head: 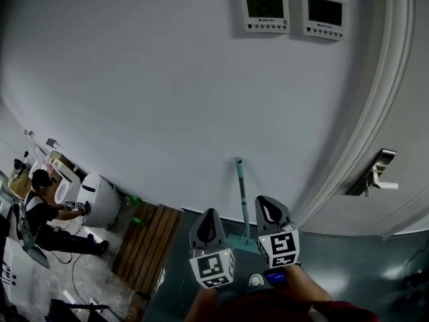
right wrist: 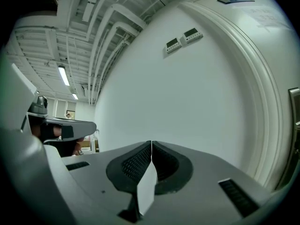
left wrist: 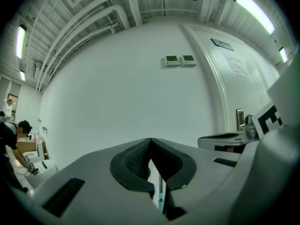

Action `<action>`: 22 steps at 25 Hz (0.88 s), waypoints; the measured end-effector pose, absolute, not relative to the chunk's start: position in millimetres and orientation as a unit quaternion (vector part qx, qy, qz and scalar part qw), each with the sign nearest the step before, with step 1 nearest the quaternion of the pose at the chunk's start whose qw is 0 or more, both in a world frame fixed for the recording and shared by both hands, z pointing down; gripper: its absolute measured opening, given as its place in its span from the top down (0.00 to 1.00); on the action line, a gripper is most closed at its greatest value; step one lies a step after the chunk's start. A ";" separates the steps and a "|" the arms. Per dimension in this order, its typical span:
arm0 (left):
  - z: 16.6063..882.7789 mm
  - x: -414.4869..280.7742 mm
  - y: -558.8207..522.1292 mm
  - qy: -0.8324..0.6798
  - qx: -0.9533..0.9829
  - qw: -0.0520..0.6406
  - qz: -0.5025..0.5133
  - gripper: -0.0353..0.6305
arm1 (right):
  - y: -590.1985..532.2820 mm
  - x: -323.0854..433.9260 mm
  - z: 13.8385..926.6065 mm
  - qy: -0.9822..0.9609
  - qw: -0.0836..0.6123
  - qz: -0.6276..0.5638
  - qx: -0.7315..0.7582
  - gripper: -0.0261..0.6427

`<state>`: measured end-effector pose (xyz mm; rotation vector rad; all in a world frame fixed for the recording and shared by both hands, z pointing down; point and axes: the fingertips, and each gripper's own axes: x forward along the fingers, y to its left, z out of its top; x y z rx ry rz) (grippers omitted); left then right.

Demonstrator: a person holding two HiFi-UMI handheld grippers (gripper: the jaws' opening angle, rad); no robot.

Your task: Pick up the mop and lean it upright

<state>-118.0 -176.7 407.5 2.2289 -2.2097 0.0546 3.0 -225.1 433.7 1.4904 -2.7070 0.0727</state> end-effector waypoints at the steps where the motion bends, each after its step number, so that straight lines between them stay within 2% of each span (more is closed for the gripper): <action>1: 408.1 -118.2 -181.6 -0.704 0.710 0.002 0.017 0.93 | -229.8 3.8 433.9 -0.875 0.026 0.025 0.482 0.93; 22: 411.6 -148.1 -261.2 -0.673 0.739 0.006 0.009 0.93 | -299.4 -28.5 431.8 -0.859 0.039 0.011 0.511 0.93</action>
